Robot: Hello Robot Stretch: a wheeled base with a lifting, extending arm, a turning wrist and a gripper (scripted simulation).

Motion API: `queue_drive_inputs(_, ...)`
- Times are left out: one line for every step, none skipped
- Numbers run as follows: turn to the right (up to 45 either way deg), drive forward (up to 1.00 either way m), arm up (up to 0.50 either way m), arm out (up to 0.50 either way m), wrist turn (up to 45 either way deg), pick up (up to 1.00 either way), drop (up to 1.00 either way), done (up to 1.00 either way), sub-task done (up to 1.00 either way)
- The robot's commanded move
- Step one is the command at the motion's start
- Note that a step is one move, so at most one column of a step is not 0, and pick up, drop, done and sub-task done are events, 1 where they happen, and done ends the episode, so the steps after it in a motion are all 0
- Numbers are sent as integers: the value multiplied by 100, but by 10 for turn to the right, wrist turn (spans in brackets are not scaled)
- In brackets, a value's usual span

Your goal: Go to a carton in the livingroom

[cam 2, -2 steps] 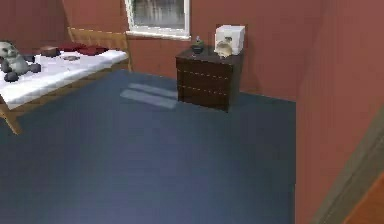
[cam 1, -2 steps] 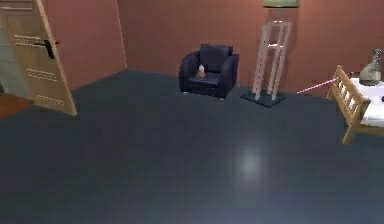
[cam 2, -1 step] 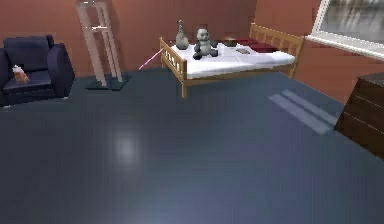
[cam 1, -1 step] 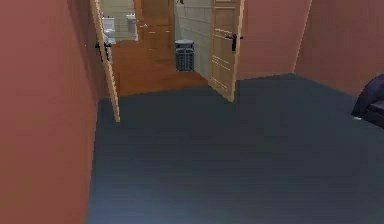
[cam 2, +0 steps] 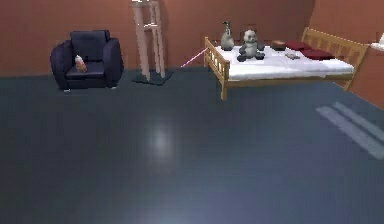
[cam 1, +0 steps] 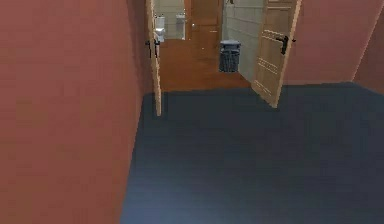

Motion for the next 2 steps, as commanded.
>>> queue_drive_inputs(0, 100, 0, 0, 0, 0, 0, 0, 0)
queue_drive_inputs(0, 100, 0, 0, 0, 0, 0, 0, 0)
